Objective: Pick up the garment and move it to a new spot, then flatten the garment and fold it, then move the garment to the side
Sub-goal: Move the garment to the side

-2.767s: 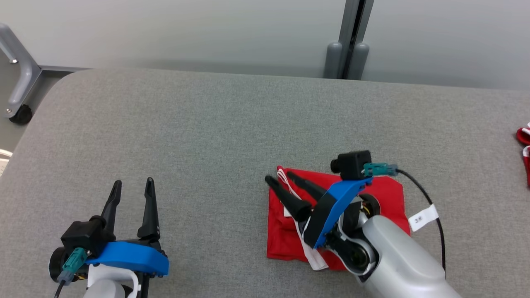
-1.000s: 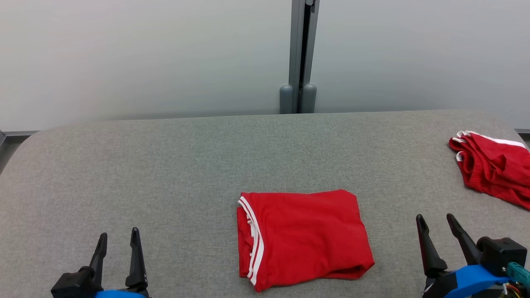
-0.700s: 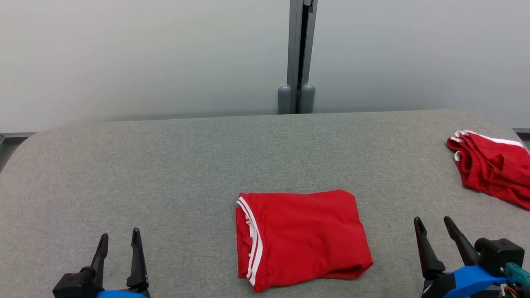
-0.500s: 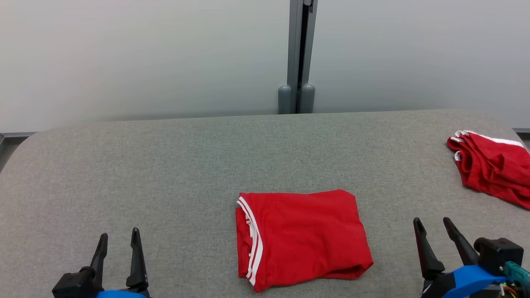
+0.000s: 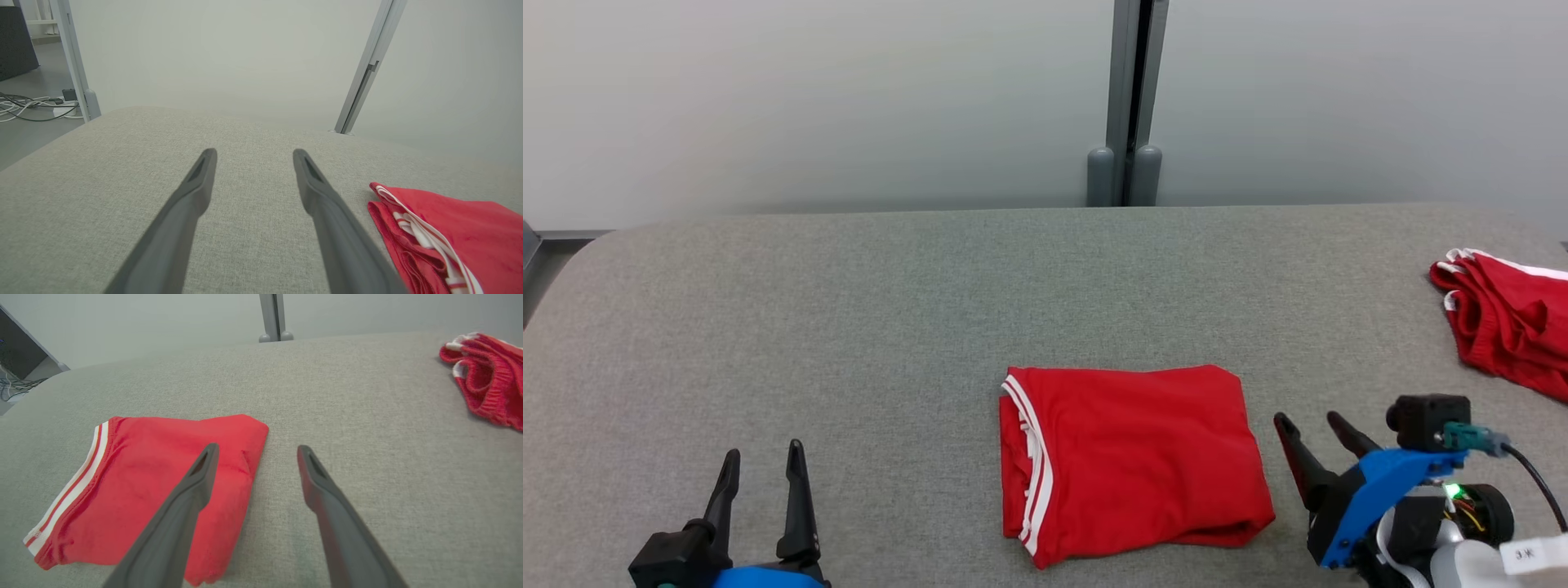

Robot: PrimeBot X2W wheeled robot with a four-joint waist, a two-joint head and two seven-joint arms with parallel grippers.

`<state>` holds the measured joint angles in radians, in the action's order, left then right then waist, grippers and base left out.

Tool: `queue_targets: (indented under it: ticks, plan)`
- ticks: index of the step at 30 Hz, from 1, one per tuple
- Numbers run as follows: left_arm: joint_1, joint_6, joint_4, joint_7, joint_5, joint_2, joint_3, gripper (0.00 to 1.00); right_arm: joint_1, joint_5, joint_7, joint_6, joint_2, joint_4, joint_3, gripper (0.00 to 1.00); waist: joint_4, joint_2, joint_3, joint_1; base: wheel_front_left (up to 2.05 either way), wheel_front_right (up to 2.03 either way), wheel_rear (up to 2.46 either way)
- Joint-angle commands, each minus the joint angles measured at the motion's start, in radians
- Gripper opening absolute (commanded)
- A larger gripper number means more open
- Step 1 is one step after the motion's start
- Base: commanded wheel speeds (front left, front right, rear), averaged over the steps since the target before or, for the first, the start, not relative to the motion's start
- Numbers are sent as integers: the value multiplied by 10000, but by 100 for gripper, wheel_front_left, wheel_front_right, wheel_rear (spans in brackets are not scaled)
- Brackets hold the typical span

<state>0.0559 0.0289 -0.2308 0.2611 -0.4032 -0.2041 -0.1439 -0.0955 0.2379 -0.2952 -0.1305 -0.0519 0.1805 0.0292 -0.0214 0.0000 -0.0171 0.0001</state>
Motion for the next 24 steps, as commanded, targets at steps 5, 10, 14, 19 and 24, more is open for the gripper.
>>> queue_targets:
  ticks: [5, 10, 14, 19, 24]
  plan:
    - [-343, -20, 125, -5, 88, -49, -130, 100, -971, 403, -1124, -4, -6, 1331, -330, 100, -246, 0, -259, -1, 0, 0, 0]
    - [-502, -38, 225, -11, 116, -93, -166, 100, -1559, 408, -1521, -5, -2, 2629, -193, 100, -440, 0, -431, -1, 0, 0, 0]
    - [-576, -20, 263, -15, 102, -100, -192, 100, -1940, 455, -1726, -5, -6, 3634, -240, 100, -553, 0, -623, -1, 0, 0, 0]
    - [-663, -1, 265, -2, 71, -36, -240, 100, -2182, 805, -1640, -5, 36, 4558, -644, 98, -633, 0, -818, -1, 0, 0, 0]
    - [-750, -11, 194, 17, 57, 23, -264, 100, -2558, 300, -1464, -13, 57, 4609, -1110, 0, -596, 0, -935, -1, 0, 0, 0]
